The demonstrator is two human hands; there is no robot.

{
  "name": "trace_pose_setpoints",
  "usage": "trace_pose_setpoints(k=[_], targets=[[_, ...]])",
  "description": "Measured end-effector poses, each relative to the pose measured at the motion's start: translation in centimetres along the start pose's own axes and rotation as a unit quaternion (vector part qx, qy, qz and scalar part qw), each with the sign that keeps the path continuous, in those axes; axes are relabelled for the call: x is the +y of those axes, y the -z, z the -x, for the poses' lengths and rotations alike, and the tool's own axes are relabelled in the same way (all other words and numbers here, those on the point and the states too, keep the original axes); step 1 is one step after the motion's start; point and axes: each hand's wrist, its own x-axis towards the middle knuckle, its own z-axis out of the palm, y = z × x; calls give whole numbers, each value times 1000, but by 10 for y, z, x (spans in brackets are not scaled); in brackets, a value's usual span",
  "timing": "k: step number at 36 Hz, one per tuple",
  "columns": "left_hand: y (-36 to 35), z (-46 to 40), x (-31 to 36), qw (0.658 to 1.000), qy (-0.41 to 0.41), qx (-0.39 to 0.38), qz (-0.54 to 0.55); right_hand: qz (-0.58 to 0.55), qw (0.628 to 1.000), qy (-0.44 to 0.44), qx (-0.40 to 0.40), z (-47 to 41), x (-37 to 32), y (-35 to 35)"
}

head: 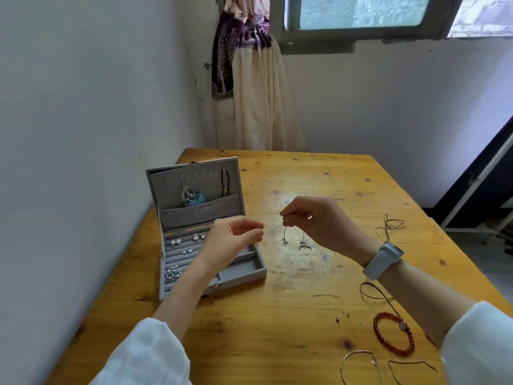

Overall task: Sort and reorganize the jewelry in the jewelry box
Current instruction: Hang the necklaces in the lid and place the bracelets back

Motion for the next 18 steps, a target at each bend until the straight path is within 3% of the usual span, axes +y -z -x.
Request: trace_pose_setpoints(k=[5,9,14,18], targets=[[9,-1,6,1000,-14,1,-8,-21,1000,-4,2,-2,2,-5],[13,-2,12,998,-30,-15,-45,-72,994,-74,-47,-3,2,-16],[18,0,17,999,-40,-10,-21,-193,954,-190,-133,5,5,-35],[26,4,20,999,-38,-9,2,-277,925,-200,-164,9,0,-49]])
